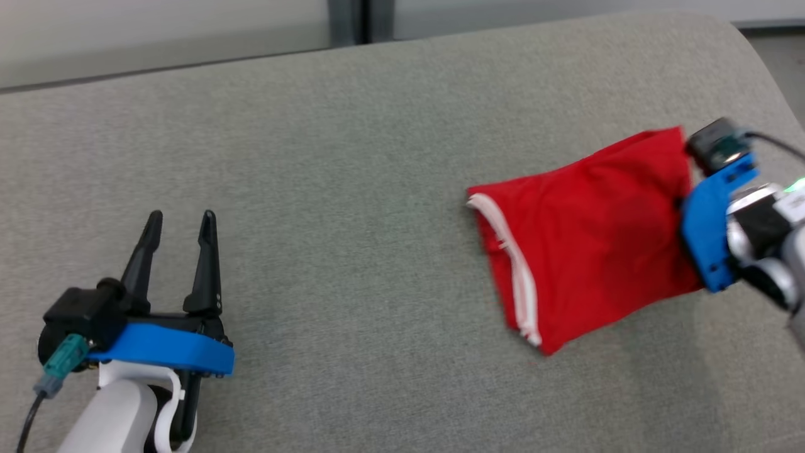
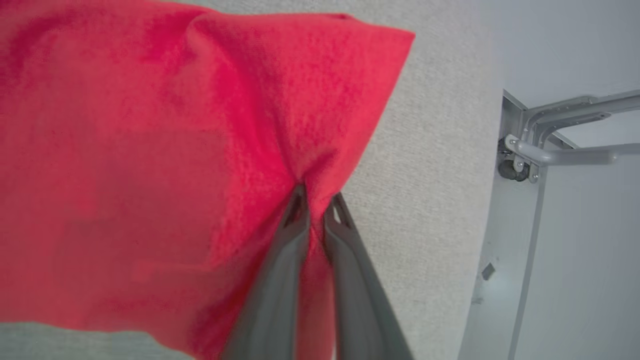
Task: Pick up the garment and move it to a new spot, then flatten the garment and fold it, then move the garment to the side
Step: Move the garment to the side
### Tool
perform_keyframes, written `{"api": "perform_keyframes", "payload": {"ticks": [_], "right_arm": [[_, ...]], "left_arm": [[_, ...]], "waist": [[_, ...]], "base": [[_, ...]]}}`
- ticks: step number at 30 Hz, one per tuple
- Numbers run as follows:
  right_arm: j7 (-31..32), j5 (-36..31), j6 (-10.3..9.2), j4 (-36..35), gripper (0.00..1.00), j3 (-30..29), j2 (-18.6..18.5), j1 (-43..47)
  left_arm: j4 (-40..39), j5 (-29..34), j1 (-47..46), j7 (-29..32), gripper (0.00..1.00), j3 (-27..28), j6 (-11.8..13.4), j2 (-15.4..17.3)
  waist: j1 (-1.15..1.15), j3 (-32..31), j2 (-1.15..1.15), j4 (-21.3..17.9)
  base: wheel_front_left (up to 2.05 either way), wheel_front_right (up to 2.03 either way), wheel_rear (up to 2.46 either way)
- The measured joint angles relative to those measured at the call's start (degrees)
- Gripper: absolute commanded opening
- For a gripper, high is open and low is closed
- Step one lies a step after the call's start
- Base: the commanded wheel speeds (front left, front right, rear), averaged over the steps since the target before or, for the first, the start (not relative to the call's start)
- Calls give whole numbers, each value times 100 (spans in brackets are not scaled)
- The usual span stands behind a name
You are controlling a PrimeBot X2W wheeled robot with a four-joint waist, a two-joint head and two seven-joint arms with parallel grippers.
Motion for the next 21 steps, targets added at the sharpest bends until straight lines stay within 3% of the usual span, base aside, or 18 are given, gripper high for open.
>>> {"api": "perform_keyframes", "payload": {"ticks": [5, 12, 21], "right_arm": [[-461, 78, -1, 234, 0, -90, -703, -384], [-1113, -32, 0, 946, 0, -409, -1103, -758], [-1650, -436, 0, 1727, 0, -957, -1013, -888]], "left_arm": [[-283, 110, -241, 174, 100, -45, 30, 121], [-608, 240, -622, 404, 100, -57, 51, 308], [-793, 330, -739, 599, 100, -84, 83, 483]], "waist": [[0, 357, 0, -243], [0, 817, 0, -334], [0, 1048, 0, -211]], "base": [[0, 0, 0], [0, 0, 0], [0, 0, 0]]}}
